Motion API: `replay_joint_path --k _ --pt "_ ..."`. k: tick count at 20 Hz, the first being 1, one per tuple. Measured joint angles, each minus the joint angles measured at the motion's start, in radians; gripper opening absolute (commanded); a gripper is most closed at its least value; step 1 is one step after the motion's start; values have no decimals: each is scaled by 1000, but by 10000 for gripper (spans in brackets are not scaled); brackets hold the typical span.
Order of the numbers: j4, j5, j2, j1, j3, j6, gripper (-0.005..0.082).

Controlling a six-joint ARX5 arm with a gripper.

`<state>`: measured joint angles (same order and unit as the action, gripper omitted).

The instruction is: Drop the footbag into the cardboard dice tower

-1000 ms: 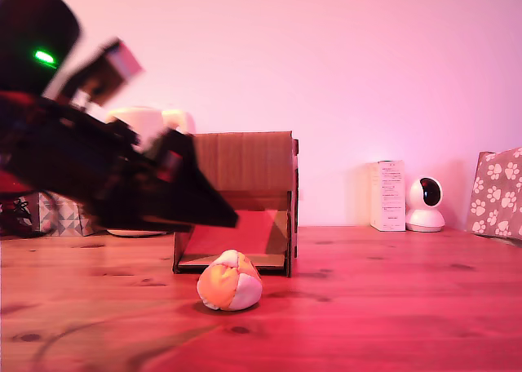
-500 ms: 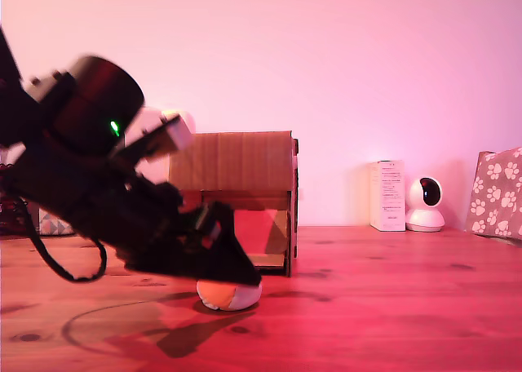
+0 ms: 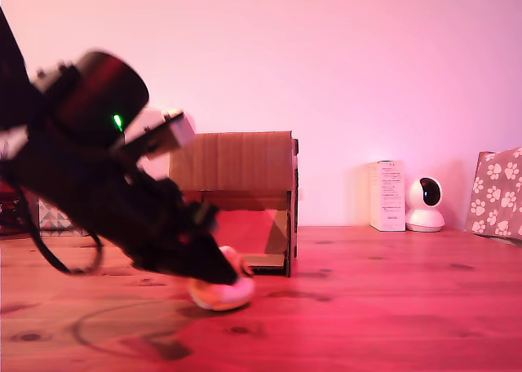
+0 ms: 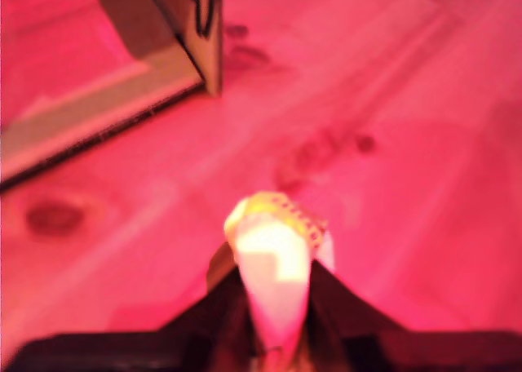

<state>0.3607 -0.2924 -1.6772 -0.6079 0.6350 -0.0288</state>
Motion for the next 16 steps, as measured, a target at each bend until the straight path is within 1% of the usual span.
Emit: replay_joint_path --k 5,7,9,11,13,16 --pt "-190 1 301 0 2 1 -13" --pt "-251 2 376 0 2 1 -13" --pt "-268 11 426 0 2 1 -13" --pt "-241 42 475 0 1 0 -13" --pt "-144 72 506 0 1 0 -13" --pt "14 117 505 0 1 0 -13"
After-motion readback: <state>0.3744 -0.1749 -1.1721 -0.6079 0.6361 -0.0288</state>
